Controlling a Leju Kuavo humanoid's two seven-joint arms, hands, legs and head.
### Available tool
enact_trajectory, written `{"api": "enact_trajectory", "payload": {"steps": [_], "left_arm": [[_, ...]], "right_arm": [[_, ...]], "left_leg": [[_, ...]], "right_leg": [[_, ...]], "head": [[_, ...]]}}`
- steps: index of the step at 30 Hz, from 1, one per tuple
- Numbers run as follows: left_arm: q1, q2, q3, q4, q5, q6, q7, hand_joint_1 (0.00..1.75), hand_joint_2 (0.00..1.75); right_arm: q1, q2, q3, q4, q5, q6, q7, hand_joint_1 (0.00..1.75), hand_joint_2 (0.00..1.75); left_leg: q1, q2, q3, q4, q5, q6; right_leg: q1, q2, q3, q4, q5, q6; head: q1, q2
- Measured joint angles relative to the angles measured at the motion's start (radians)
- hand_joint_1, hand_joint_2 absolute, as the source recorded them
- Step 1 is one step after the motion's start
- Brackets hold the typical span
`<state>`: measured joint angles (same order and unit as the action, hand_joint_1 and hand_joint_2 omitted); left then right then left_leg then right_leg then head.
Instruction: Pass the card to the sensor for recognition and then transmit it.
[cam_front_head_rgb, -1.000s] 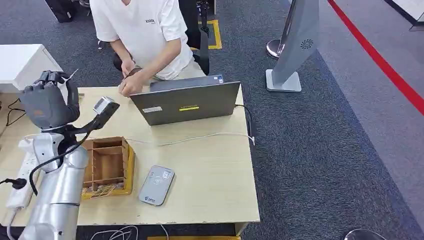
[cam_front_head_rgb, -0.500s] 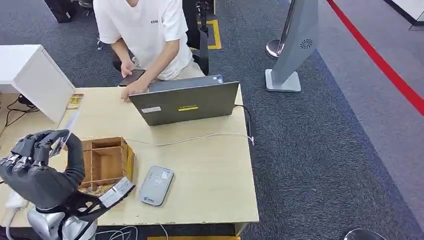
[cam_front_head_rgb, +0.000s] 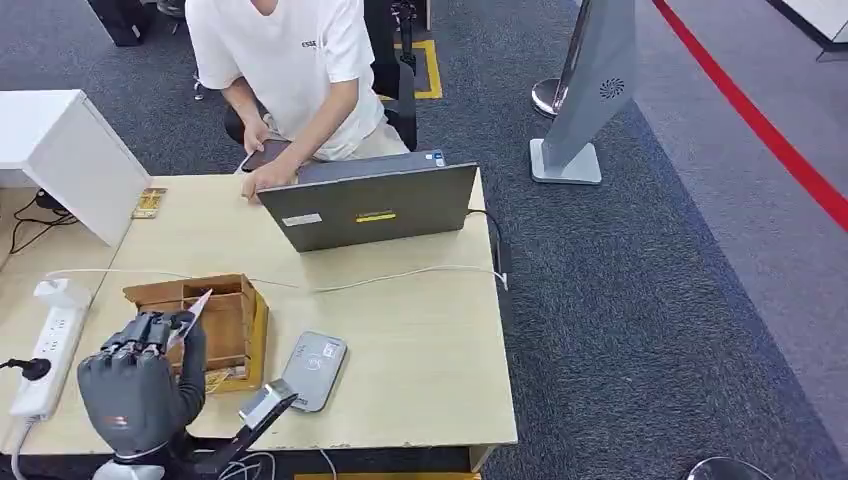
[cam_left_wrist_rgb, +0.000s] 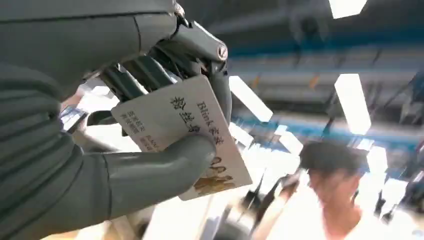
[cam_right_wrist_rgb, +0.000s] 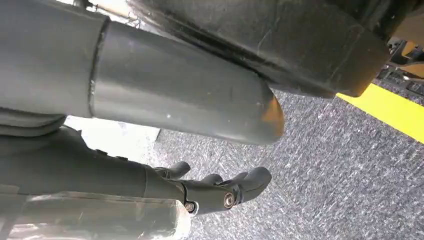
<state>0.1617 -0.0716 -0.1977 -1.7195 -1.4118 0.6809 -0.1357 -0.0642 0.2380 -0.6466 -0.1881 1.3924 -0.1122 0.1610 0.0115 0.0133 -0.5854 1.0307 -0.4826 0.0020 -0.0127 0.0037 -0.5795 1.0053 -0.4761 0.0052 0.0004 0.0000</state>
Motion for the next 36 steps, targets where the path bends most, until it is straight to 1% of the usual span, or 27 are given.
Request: {"api": "enact_trajectory", "payload": {"steps": [2,5,11,19,25,30,36], "left_arm": [[0.0,0.03,-0.025,0.067,0.003,0.002,0.013,1.75,1.75],[-0.001,0.067,-0.053,0.13,0.005,0.002,0.02,1.75,1.75],[-0.008,0.099,-0.092,0.193,0.006,-0.014,0.032,1.75,1.75],[-0.042,0.106,-0.168,0.317,0.007,-0.014,0.049,1.75,1.75],[-0.059,0.107,-0.22,0.386,0.0,-0.01,0.059,1.75,1.75],[-0.068,0.107,-0.246,0.437,0.003,-0.008,0.07,1.75,1.75],[-0.094,0.109,-0.251,0.493,0.014,-0.006,0.093,1.75,1.75]], "right_arm": [[0.0,0.0,0.0,0.0,0.003,0.0,-0.003,0.0,0.0],[0.0,0.0,0.0,0.0,0.004,0.001,-0.003,0.0,0.0],[0.0,0.0,0.0,0.0,0.01,0.001,-0.003,0.0,0.0],[0.0,0.0,0.0,0.0,0.014,-0.002,-0.004,0.0,0.0],[0.0,0.0,0.0,0.0,0.014,-0.003,-0.007,0.0,0.0],[-0.001,0.0,0.0,0.0,0.019,0.002,-0.019,0.0,0.0],[-0.001,0.0,0.0,0.0,0.025,0.004,-0.02,0.0,0.0]], "left_leg": [[0.0,0.0,0.0,0.0,0.0,0.0],[0.0,0.0,0.0,0.0,0.0,0.0],[0.0,0.0,0.0,0.0,0.0,0.0],[0.0,0.0,0.0,0.0,0.0,0.0],[0.0,0.0,0.0,0.0,0.0,0.0],[0.0,0.0,0.0,0.0,0.0,0.0],[0.0,0.0,0.0,0.0,0.0,0.0]], "right_leg": [[0.0,0.0,0.0,0.0,0.0,0.0],[0.0,0.0,0.0,0.0,0.0,0.0],[0.0,0.0,0.0,0.0,0.0,0.0],[0.0,0.0,0.0,0.0,0.0,0.0],[0.0,0.0,0.0,0.0,0.0,0.0],[0.0,0.0,0.0,0.0,0.0,0.0],[0.0,0.0,0.0,0.0,0.0,0.0]], "head": [[0.0,0.0],[0.0,0.0],[0.0,0.0],[0.0,0.0],[0.0,0.0],[0.0,0.0],[0.0,0.0]]}}
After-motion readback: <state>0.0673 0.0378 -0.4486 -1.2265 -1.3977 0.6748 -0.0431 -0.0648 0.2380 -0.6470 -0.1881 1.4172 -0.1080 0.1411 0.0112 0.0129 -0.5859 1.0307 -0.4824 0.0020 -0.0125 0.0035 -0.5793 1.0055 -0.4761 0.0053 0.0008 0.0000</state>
